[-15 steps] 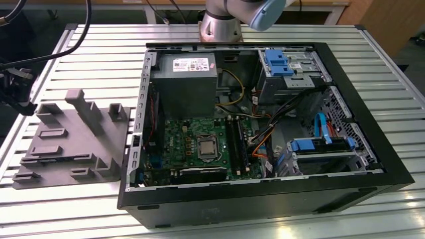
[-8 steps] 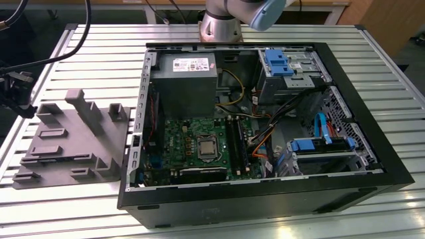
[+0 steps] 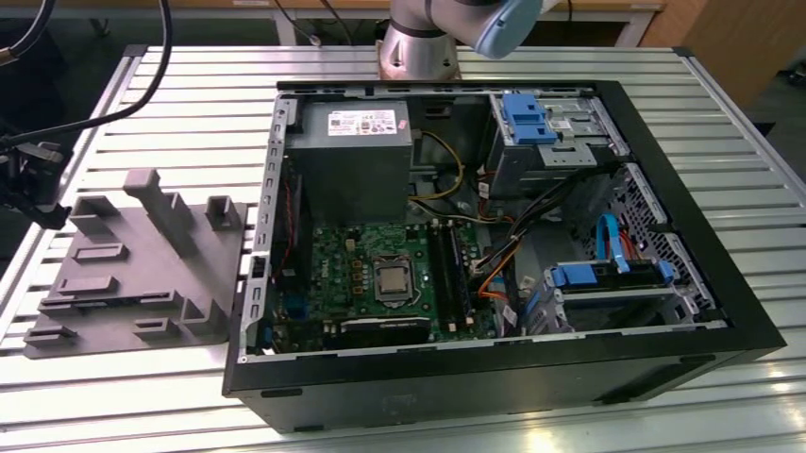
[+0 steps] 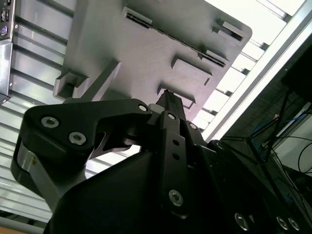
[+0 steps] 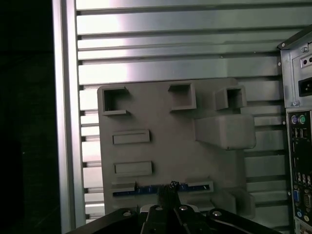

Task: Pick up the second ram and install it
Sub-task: 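Reach for the second ram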

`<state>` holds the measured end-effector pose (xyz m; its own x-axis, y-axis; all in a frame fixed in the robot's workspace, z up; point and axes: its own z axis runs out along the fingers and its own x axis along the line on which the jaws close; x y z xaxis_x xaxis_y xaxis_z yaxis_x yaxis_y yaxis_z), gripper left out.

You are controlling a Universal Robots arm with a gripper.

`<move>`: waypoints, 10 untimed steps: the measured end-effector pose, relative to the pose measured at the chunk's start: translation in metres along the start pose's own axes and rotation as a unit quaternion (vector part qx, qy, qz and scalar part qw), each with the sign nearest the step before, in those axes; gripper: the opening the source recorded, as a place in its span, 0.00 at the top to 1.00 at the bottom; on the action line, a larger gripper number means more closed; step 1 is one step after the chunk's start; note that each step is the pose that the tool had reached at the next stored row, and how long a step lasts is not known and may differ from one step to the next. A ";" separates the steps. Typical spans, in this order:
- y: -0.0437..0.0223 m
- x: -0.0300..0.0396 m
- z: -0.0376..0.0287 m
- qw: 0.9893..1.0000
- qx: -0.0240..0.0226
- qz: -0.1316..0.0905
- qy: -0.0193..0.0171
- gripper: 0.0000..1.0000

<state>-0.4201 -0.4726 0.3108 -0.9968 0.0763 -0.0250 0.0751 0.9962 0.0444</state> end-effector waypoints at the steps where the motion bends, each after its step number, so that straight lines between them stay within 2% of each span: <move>1: -0.0004 0.0000 0.0004 1.000 0.000 0.000 0.000 0.89; 10: -0.0034 0.0004 0.0037 1.000 0.000 0.000 0.000 0.89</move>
<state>-0.4206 -0.4758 0.3070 -0.9968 0.0763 -0.0249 0.0751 0.9962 0.0444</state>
